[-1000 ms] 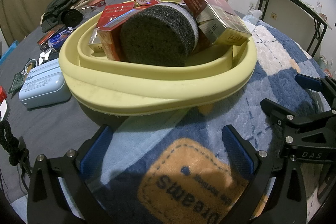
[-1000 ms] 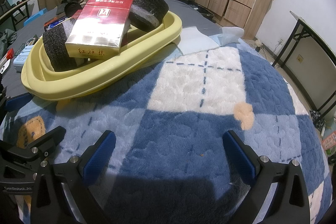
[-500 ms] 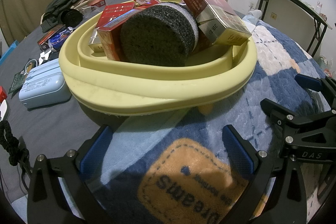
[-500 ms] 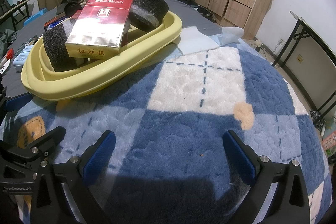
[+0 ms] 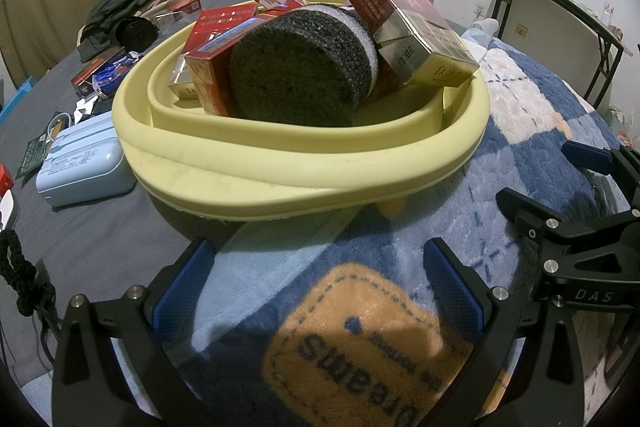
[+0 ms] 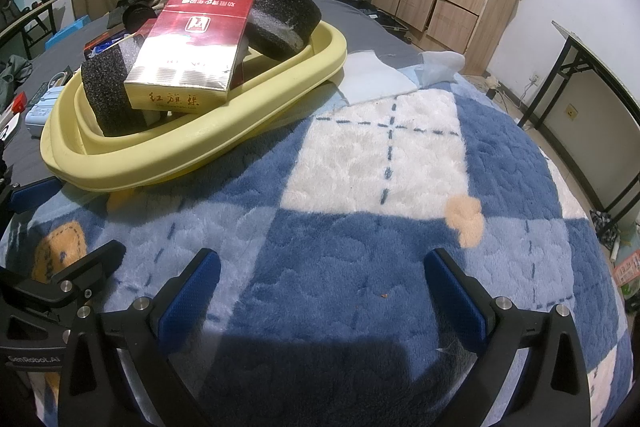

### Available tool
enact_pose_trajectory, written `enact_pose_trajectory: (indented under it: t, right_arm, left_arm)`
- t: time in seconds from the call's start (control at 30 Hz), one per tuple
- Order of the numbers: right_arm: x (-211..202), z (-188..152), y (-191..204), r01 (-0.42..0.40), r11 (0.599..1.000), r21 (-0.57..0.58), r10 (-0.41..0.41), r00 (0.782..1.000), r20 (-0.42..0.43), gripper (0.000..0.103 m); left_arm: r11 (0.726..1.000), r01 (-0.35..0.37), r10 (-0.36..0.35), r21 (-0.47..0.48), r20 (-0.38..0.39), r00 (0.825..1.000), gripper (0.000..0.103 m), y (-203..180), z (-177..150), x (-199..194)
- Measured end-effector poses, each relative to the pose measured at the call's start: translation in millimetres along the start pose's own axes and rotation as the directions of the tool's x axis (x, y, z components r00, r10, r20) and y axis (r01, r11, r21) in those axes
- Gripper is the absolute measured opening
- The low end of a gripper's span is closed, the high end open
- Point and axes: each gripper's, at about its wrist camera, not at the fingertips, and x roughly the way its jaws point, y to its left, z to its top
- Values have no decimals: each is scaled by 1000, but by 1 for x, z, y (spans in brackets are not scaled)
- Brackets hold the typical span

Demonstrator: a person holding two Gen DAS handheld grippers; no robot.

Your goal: Organize rigid objects

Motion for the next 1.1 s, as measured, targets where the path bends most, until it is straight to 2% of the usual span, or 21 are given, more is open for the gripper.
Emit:
enact_pose_trajectory:
  t: [1.1]
  right_arm:
    - [-1, 1, 1, 0, 1000, 0, 0, 1000, 1, 103]
  left_arm:
    - [1000, 0, 0, 0, -1, 1000, 103, 0, 1, 0]
